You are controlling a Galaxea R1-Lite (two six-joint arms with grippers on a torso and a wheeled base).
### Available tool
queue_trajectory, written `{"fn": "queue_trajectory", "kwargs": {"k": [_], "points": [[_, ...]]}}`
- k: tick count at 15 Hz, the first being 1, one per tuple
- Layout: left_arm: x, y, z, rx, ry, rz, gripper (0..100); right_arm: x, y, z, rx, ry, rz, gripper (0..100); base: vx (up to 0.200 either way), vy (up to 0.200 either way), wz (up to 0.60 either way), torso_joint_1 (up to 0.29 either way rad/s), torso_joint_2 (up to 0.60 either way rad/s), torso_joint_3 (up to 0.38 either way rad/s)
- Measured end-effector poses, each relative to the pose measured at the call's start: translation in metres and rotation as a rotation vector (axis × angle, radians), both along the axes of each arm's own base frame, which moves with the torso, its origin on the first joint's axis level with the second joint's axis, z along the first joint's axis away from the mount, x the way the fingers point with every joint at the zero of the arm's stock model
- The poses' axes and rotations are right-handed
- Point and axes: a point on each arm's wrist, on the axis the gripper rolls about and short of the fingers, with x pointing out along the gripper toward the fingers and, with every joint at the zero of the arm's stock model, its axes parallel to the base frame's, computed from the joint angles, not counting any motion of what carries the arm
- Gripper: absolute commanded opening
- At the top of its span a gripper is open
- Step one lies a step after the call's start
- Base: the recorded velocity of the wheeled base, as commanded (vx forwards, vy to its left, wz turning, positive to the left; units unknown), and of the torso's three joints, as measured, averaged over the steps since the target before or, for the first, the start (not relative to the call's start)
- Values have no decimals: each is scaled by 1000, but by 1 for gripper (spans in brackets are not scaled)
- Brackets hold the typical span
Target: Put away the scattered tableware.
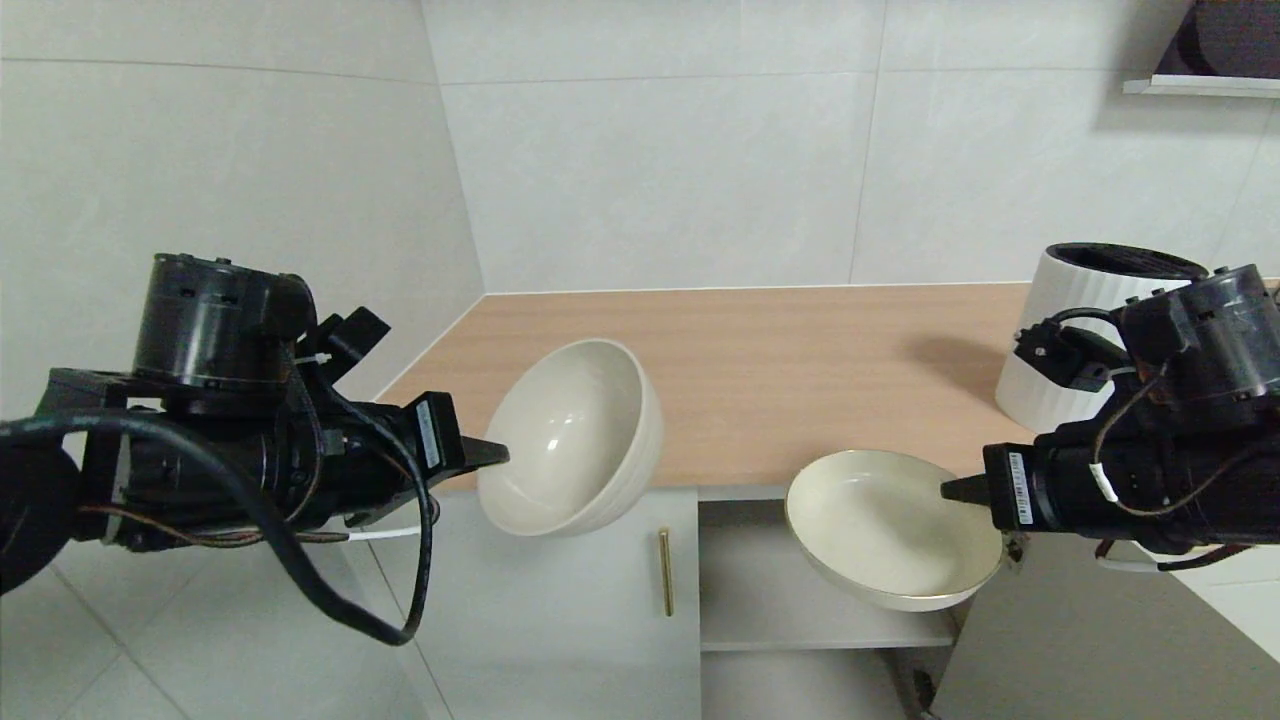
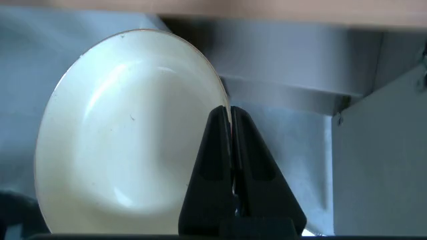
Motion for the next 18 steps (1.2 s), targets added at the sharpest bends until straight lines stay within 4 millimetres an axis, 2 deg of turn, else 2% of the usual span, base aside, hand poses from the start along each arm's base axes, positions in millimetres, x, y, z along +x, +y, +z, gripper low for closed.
{"fn": "queue_trajectory", "kwargs": {"k": [3, 7, 13, 18], "points": [[-5, -2, -5, 17, 11, -23, 0, -9, -5, -7, -10, 17, -1, 0, -200, 0, 0, 7, 2, 6], [-2, -7, -12, 26, 35, -39, 0, -13, -7, -10, -17, 27, -3, 0, 0, 0, 0, 0, 0, 0], [1, -11, -19, 37, 60, -49, 0, -5, -8, -16, -18, 31, -25, 0, 0, 0, 0, 0, 0, 0], [4, -13, -23, 41, 72, -52, 0, 1, -9, -20, -19, 34, -40, 0, 0, 0, 0, -145, 354, 213]]}}
